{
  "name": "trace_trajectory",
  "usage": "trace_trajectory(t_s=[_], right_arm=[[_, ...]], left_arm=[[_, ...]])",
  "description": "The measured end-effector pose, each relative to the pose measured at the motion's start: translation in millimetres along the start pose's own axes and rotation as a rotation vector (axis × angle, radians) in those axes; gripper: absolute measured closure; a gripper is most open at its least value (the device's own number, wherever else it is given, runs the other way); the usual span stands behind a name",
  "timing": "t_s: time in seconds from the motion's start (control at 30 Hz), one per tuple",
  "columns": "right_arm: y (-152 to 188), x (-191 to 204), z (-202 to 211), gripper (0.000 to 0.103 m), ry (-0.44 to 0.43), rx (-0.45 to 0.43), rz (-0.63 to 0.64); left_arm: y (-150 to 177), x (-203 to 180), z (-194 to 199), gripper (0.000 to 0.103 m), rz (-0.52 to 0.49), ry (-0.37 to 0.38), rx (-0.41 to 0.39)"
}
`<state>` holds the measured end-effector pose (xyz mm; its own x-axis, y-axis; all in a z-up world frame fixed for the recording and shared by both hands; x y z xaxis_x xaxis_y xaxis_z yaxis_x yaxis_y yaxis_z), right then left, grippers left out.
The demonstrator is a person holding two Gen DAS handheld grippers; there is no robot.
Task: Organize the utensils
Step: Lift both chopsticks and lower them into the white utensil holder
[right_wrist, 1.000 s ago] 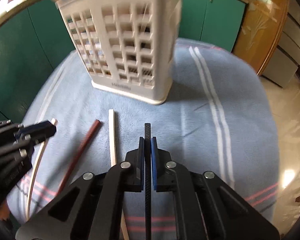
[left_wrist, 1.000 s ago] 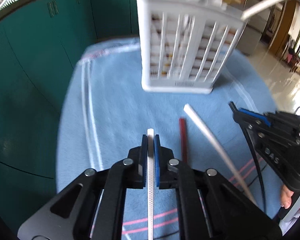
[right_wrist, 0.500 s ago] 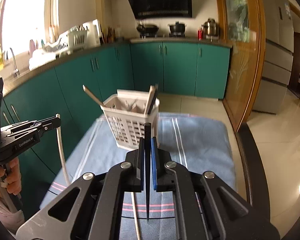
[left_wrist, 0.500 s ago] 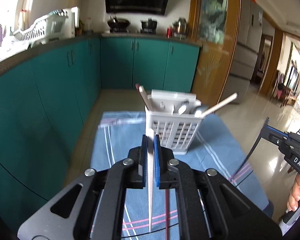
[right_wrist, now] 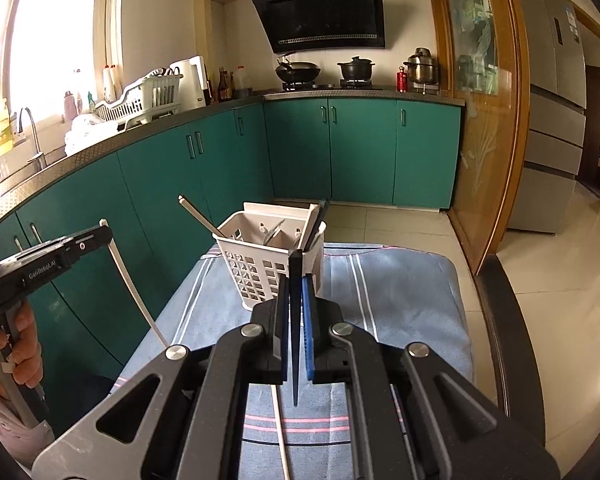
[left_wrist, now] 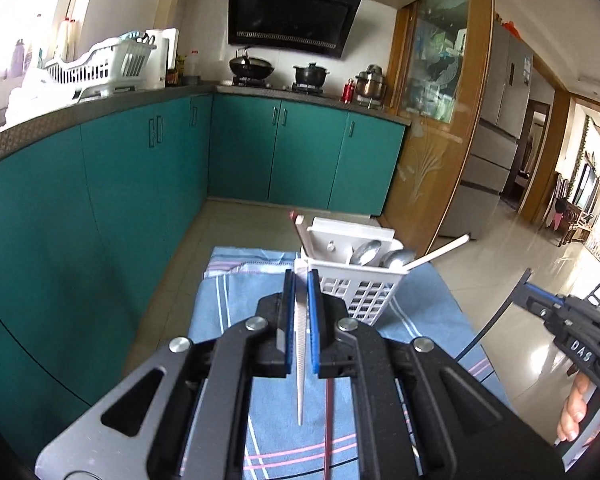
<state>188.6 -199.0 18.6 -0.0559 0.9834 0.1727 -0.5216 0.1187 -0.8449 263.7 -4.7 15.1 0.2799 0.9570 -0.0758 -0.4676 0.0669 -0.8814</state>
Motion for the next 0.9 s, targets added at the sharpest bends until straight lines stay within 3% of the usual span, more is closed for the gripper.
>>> trace_trajectory(t_s=[0.23, 0.47, 0.6, 0.7, 0.9], right_arm=[[-19.7, 10.3, 5.2, 0.096, -0.044, -0.016, 0.028], [-96.6, 39.6, 15.8, 0.096, -0.036, -0.123, 0.102], [-149.7, 48.5, 10.3, 0.096, 0.002, -0.196, 0.097], [-172.8, 44.3, -3.4, 0.096, 0.038, -0.23, 0.065], [-165.7, 23.7, -44.9, 0.096, 0.039, -0.251, -0.014]], left_arm=[[-43.3, -7.4, 21.9, 0.097, -0.024, 0.035, -0.084], [-137.6, -20.7, 45.1, 0.097, -0.068, 0.021, -0.262], [-176.9, -27.5, 34.8, 0.097, -0.073, -0.012, -0.309], [-183.9, -29.8, 7.3, 0.097, -0.044, 0.02, -0.279], [-156.4, -23.8, -49.2, 0.097, -0.046, -0.048, -0.255]])
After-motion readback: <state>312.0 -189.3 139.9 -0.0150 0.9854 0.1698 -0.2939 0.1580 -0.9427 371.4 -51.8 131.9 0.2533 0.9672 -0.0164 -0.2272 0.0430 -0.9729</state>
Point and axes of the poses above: each gripper's, at about its wrist camera, not at the fingertips, and z roughly against the way its jaws point, x to its left, y to its underside, the point moved 8 cm from there along -z, roughly the way its jaws point, and after that the axes turned 5 degrees about -z, right-handed, at the moved point
